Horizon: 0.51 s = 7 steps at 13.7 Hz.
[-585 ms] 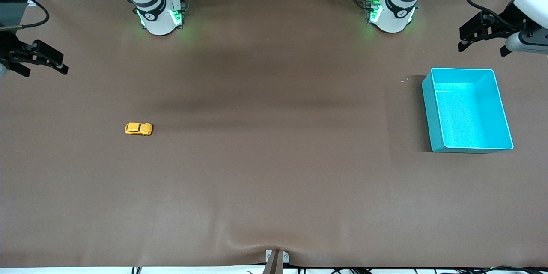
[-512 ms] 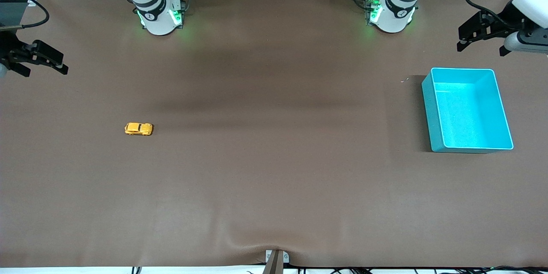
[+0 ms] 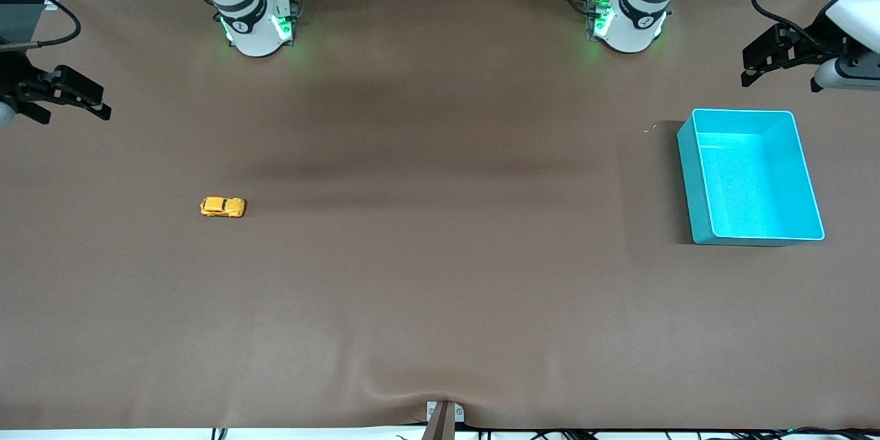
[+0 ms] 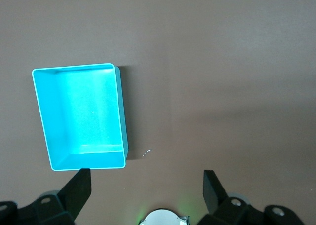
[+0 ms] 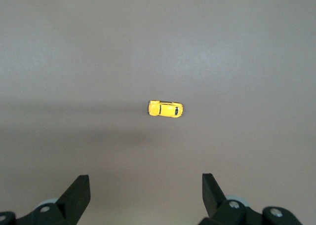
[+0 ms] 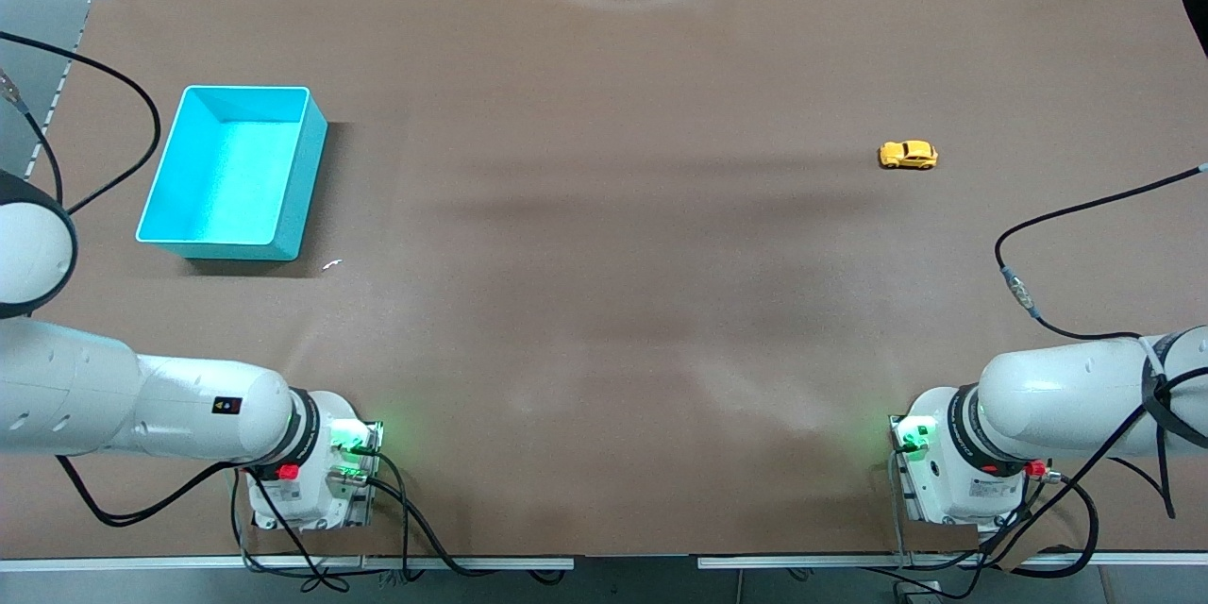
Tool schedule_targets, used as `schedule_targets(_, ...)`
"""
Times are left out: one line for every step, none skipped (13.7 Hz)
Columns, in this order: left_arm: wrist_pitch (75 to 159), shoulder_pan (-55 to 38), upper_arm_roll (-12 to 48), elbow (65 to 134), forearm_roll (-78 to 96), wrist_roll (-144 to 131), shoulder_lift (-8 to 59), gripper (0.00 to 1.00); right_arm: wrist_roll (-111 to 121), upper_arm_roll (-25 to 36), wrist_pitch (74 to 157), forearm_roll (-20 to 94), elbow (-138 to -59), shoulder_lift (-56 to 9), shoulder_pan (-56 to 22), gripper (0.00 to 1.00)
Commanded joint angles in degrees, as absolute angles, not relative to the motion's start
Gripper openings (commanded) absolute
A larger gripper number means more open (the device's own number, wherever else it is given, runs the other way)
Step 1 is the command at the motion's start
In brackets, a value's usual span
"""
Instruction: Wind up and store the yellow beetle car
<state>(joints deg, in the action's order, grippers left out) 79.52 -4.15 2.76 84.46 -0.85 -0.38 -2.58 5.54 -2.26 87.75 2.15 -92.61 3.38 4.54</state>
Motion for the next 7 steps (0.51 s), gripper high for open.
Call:
schedule_targets(79.3, -2.7, 2.8, 84.3, -1.3, -1.1, -3.0, 1.00, 8.3, -2.6, 87.3, 1.8, -92.4, 1.6, 3.4, 1.00)
schedule_targets(79.5, -1.7, 2.9, 84.3, 0.3, -1.1, -3.0, 1.00, 8.5, -2.7, 87.4, 1.8, -92.7, 0.5, 3.3, 1.00)
schedule_targets(79.5, -1.2, 2.8, 84.3, 2.0, -1.1, -3.0, 1.00, 8.6, -2.7, 87.6, 1.8, -92.9, -1.2, 3.3, 1.00)
schedule_targets(80.1, -1.1, 2.8, 84.4, 2.3, -1.1, -2.9, 1.00, 9.7, -2.7, 88.4, 1.1, -93.1, -3.1, 2.4, 1.00)
schedule_targets(80.7, -1.1, 2.9, 84.5, 2.3, -1.1, -2.8, 1.00, 11.1, -2.6, 90.4, 0.3, -94.6, -4.4, 1.8, 1.00)
schedule_targets(80.7, -1.1, 2.9, 84.5, 2.3, -1.1, -2.6, 1.00, 11.8, -2.7, 93.8, -0.3, -97.6, -4.4, 1.7, 1.00)
schedule_targets(80.5, -1.3, 3.1, 84.8, 2.3, -1.1, -2.5, 1.00, 12.1, -2.7, 97.3, -0.3, -100.8, -4.1, 1.5, 1.00)
